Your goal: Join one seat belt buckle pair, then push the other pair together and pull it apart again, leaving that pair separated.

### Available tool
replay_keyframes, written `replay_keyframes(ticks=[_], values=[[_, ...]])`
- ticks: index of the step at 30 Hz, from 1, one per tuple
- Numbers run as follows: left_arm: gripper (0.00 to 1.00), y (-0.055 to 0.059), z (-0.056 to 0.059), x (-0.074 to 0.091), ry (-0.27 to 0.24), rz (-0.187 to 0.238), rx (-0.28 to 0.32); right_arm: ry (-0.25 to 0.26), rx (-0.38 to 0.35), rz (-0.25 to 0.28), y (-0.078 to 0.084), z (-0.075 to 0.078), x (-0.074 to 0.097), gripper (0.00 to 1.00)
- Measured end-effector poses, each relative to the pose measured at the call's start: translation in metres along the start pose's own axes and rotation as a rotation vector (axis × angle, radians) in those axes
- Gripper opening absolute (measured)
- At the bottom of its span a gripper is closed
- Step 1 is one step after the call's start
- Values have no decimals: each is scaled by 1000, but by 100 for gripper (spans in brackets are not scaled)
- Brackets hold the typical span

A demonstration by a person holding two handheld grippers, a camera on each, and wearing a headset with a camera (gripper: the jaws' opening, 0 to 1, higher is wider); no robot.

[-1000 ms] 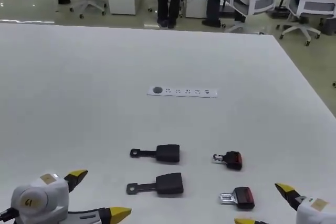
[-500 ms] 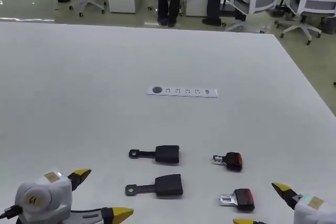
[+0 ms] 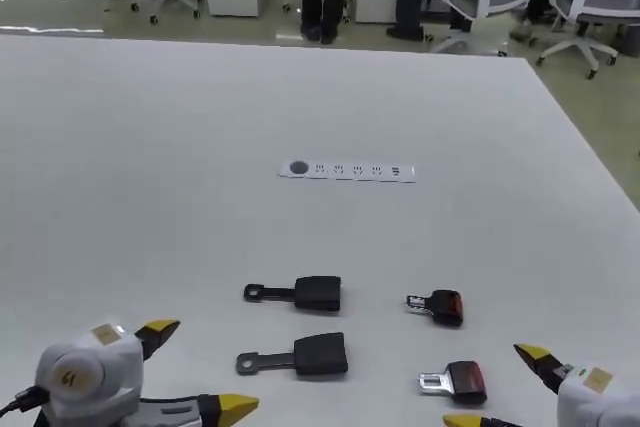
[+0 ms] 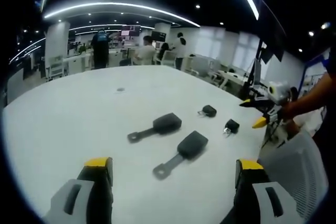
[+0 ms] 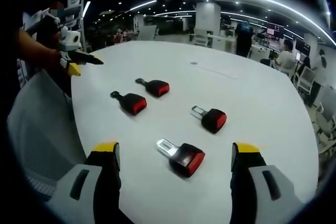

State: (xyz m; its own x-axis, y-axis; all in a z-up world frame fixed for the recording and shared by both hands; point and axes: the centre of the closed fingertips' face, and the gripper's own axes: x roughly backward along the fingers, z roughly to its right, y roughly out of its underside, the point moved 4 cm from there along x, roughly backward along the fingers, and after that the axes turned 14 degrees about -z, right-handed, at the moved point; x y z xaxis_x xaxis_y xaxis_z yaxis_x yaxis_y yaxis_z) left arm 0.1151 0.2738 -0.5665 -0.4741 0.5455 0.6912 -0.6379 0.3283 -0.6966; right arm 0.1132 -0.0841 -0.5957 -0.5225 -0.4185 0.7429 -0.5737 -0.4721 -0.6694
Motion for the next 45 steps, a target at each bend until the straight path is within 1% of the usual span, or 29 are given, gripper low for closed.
replay_keyframes(ticks=[4, 7, 9, 17, 21, 22, 25, 27, 30, 34, 42, 45], values=[[98, -2, -1, -4, 3, -4, -1, -4, 1, -5, -2, 0, -3, 88], [98, -8, 2, -8, 5, -6, -5, -9, 4, -5, -3, 1, -4, 87], [98, -8, 3, -9, 8, -10, -8, -13, 6, -10, -4, 2, -6, 87], [98, -8, 0, -18, 22, -28, -25, -25, 12, -19, -4, 6, -10, 87], [98, -9, 1, -23, 29, -33, -33, -31, 21, -30, -4, 5, -13, 87], [98, -8, 0, -24, 31, -36, -34, -33, 19, -30, -4, 5, -13, 86], [98, -8, 1, -27, 36, -43, -43, -41, 22, -35, -1, 8, -19, 86], [97, -8, 0, -29, 38, -44, -49, -46, 24, -35, -1, 8, -20, 86], [97, -9, 1, -33, 41, -53, -57, -56, 34, -42, -3, 7, -22, 86], [97, -7, -1, -38, 49, -68, -70, -71, 48, -51, -3, 11, -26, 85], [95, -10, 1, -48, 68, -73, -87, -107, 68, -65, -2, 14, -31, 84], [95, -9, -2, -51, 72, -85, -91, -120, 76, -73, 0, 16, -34, 83]])
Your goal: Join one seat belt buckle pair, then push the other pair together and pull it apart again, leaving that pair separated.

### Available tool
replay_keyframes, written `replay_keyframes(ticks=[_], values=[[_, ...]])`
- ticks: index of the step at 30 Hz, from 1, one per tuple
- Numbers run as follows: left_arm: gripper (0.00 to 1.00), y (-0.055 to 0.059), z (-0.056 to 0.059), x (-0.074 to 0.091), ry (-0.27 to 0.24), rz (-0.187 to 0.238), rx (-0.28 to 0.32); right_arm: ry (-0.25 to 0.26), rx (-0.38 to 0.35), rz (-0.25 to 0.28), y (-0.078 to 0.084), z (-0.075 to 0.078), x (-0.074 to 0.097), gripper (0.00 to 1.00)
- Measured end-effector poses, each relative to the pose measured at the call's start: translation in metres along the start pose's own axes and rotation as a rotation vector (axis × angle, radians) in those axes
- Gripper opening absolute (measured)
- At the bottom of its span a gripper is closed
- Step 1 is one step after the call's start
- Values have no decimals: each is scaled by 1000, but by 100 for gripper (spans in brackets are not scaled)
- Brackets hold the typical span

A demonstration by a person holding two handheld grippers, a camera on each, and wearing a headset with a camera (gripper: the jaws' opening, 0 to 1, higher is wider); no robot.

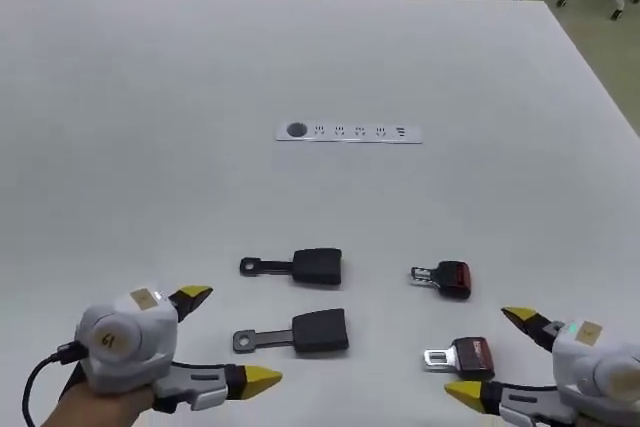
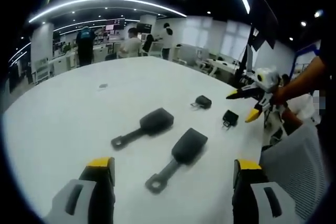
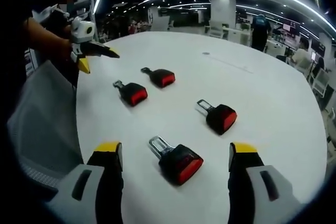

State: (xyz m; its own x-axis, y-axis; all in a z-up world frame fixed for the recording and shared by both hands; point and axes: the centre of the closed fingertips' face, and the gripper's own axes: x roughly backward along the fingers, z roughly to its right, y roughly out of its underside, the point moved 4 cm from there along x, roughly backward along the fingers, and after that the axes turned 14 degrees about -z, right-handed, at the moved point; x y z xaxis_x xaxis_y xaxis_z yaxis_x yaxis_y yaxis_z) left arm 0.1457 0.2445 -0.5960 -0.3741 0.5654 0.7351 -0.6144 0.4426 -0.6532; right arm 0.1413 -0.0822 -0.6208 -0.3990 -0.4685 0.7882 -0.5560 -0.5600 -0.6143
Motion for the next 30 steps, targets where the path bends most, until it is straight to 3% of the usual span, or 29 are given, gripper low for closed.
replay_keyframes(ticks=[11, 30], values=[[90, -5, 6, -16, 42, -46, -70, -79, 48, -46, 3, 4, -8, 81], [80, -12, 17, -52, 133, -125, -196, -161, 126, -120, 15, 15, -21, 78]])
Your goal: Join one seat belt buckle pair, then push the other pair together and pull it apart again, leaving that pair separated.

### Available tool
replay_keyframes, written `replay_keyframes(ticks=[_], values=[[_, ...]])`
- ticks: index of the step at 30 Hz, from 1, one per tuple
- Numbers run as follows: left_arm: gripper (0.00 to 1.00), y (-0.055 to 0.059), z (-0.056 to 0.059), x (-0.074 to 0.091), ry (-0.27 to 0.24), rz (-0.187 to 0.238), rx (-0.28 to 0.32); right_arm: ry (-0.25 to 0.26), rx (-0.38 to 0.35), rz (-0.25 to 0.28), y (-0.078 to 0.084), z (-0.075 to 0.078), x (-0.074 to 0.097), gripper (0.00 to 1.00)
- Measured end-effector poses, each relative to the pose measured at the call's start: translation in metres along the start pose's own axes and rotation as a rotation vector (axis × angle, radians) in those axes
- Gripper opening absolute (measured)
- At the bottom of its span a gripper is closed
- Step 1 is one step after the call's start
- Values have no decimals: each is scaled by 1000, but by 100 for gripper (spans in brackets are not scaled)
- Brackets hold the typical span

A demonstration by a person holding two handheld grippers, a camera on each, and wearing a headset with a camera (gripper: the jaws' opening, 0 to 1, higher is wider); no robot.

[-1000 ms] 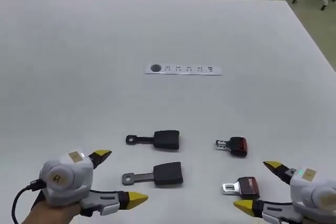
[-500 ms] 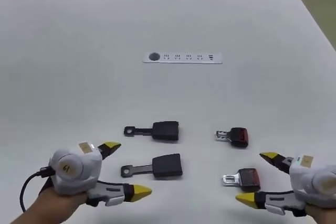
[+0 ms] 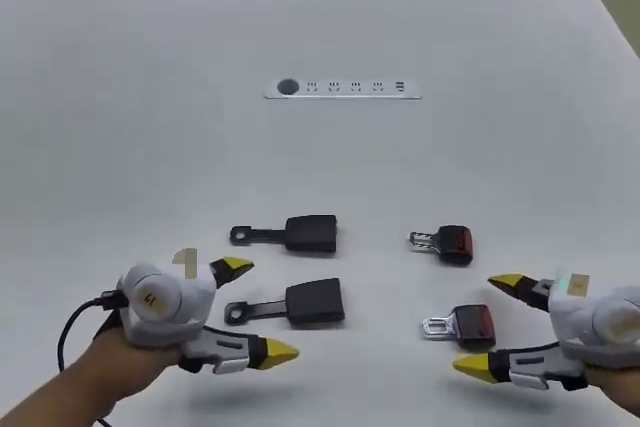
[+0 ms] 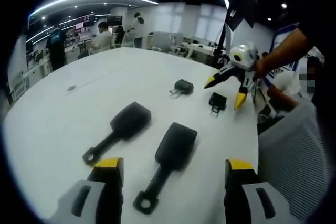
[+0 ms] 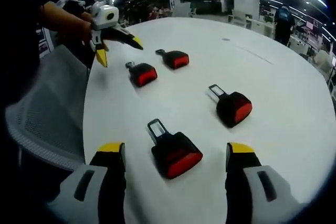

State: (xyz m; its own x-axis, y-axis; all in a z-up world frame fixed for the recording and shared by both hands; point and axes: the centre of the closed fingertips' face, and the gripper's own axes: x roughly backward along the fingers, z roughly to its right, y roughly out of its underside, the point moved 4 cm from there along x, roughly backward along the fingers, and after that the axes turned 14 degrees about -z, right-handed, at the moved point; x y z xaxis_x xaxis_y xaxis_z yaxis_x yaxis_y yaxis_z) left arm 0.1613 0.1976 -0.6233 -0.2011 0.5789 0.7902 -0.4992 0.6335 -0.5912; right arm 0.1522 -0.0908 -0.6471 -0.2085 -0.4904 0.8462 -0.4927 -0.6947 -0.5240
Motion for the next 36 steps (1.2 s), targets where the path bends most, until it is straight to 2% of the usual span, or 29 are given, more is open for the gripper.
replay_keyframes(ticks=[1, 3, 9, 16, 19, 22, 26, 30, 31, 36], values=[[80, -3, 1, -2, 6, -6, -11, -3, 10, -7, 1, 0, 0, 78], [79, -2, -1, -9, 16, -22, -27, -16, 20, -15, 2, 0, 1, 77], [76, -14, 5, -18, 34, -34, -58, -40, 40, -42, 8, 4, 0, 73], [72, -10, 6, -32, 57, -64, -82, -74, 89, -83, 9, 1, -3, 70], [69, -6, 4, -40, 52, -90, -122, -82, 115, -94, 9, 1, -4, 69], [67, -9, 5, -43, 62, -101, -129, -92, 157, -125, 14, 3, -7, 65], [64, -10, 5, -45, 69, -109, -150, -97, 172, -121, 12, 4, -7, 63], [51, -9, 4, -47, 79, -128, -196, -106, 210, -135, 11, 3, -7, 58], [49, -9, 5, -47, 82, -126, -192, -109, 218, -139, 11, 3, -7, 56], [45, -11, 2, -49, 87, -135, -257, -113, 250, -151, 10, 3, -7, 53]])
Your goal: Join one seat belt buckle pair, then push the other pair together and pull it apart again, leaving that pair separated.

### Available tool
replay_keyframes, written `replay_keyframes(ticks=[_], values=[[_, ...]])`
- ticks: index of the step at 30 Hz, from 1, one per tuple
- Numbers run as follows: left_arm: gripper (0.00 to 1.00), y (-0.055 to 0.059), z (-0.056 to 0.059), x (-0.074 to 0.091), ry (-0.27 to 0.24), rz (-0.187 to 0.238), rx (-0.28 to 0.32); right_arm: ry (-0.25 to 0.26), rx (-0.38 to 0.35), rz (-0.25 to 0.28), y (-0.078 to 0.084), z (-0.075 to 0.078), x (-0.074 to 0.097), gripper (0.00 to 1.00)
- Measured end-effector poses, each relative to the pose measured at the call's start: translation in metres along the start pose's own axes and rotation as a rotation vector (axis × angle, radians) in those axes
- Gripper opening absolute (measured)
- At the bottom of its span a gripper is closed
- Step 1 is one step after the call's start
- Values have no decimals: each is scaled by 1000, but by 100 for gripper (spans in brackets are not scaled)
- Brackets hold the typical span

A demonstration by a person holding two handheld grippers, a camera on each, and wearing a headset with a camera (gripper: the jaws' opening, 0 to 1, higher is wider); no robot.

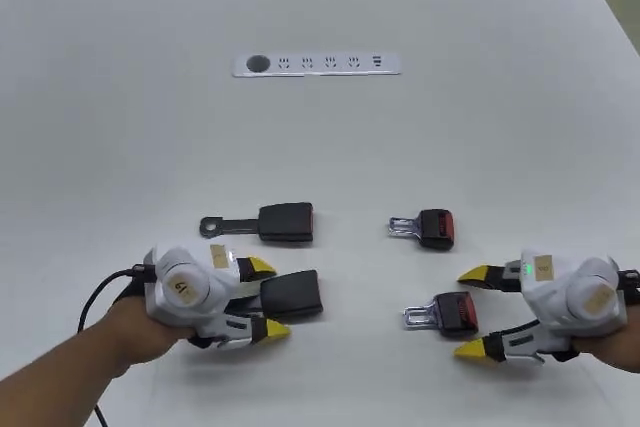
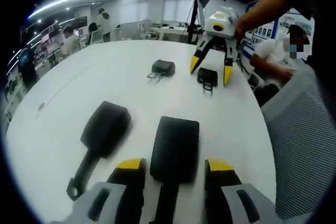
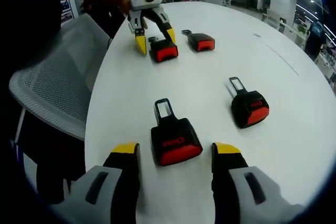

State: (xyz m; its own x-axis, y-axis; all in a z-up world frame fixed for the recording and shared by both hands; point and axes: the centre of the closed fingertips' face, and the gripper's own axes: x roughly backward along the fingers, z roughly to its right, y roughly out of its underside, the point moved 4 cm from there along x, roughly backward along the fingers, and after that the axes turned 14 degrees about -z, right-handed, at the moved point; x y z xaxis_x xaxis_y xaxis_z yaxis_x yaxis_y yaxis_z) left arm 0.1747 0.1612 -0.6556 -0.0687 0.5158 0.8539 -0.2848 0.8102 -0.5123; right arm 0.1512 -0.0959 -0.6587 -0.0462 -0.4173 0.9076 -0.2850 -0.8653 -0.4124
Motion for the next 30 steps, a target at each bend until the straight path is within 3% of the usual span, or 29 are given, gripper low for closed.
replay_keyframes(ticks=[4, 10, 13, 30], values=[[35, 2, -3, -2, 5, -27, -64, 4, 13, -8, -2, 0, 0, 48], [33, 3, -4, -4, 44, -52, -156, 21, 41, -16, -5, -1, -1, 36], [33, 3, -6, -5, 64, -88, -222, 20, 35, -20, -5, 0, -2, 35], [33, 1, -6, -4, 84, -123, -240, 12, -8, 0, -6, 0, -2, 34]])
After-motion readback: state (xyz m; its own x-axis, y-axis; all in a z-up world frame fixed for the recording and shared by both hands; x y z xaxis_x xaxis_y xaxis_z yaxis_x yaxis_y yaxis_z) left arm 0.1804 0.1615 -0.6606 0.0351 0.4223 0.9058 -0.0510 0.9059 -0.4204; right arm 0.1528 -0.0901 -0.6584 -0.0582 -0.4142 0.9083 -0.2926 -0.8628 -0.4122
